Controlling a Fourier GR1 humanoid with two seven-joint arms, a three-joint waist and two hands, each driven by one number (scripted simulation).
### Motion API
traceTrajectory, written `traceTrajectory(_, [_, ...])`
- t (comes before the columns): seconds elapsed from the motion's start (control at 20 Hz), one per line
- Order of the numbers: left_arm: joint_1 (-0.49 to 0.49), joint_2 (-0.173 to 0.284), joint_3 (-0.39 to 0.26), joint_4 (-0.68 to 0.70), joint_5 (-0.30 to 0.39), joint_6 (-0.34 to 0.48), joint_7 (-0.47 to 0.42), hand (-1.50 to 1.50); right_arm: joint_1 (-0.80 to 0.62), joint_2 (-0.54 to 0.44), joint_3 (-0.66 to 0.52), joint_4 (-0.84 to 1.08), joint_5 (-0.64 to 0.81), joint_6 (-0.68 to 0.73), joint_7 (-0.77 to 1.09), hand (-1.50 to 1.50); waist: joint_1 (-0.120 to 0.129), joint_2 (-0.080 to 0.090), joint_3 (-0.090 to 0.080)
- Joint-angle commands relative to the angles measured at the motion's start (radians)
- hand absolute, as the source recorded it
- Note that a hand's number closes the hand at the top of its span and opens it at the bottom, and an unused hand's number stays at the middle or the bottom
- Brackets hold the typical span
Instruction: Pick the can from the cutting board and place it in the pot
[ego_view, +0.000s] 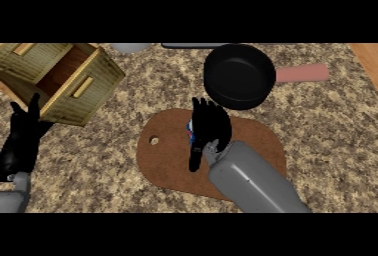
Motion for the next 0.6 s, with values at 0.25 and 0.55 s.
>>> traceTrajectory(0.25, [0.018,-0.042,-0.026,0.047,-0.023,-0.022,0.055,0.00,-0.003,0.009,0.008,0.072,-0.036,-0.037,0.016,1.50,0.004,0.013,-0.017])
traceTrajectory(0.55, [0.021,-0.056,0.012,0.108,-0.003,-0.036,0.001,0.00,0.022,0.006,0.066,0.043,0.130,-0.065,-0.067,1.50,-0.011,0.012,-0.017])
